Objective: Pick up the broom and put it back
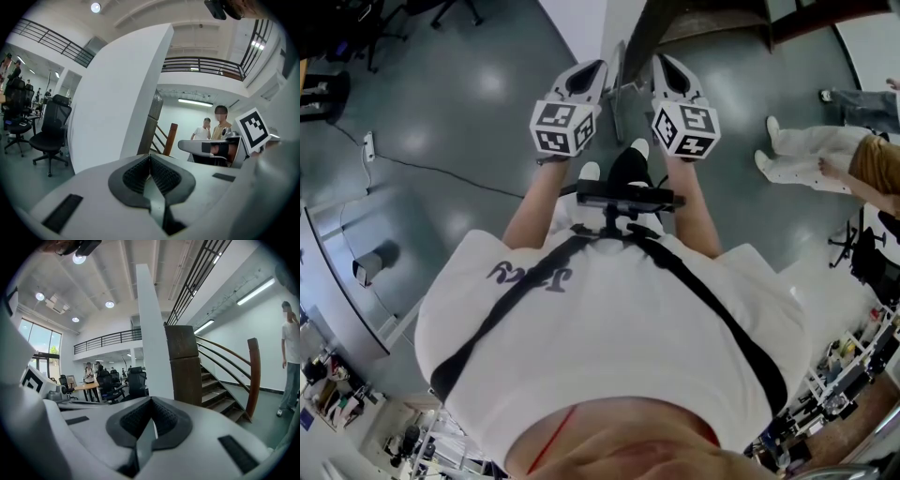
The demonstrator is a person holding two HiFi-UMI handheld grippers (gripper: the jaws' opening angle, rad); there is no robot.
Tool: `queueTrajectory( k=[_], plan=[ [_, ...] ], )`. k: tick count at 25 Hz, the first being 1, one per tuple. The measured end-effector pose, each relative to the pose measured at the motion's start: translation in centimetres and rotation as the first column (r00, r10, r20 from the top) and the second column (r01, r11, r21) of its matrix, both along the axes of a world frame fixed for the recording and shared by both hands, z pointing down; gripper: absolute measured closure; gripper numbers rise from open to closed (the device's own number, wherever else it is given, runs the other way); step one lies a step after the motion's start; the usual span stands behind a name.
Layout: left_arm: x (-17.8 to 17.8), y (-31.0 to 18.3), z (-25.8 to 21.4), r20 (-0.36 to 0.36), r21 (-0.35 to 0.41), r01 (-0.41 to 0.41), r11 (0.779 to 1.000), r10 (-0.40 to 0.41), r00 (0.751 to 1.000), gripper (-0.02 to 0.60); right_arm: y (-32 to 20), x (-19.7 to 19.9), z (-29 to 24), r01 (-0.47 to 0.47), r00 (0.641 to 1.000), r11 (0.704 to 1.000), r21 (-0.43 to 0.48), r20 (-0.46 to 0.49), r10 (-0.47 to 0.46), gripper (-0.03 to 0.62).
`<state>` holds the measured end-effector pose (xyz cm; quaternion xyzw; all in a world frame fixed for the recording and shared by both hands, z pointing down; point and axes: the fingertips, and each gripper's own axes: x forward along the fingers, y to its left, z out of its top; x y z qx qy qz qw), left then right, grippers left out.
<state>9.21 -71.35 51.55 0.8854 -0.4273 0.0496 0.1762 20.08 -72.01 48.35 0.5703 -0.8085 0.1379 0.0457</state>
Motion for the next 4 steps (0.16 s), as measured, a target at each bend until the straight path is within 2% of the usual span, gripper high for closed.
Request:
queueTrajectory(
  k=[4],
  plan=[
    [-0.05, -0.08, -0.24, -0.002, 0.005, -0.007, 1.000, 0.007, 1.000, 0.569, -0.09, -0.29, -0.23, -0.002, 1.000, 1.000, 0.005, 0.002, 0.002, 0.586]
  ],
)
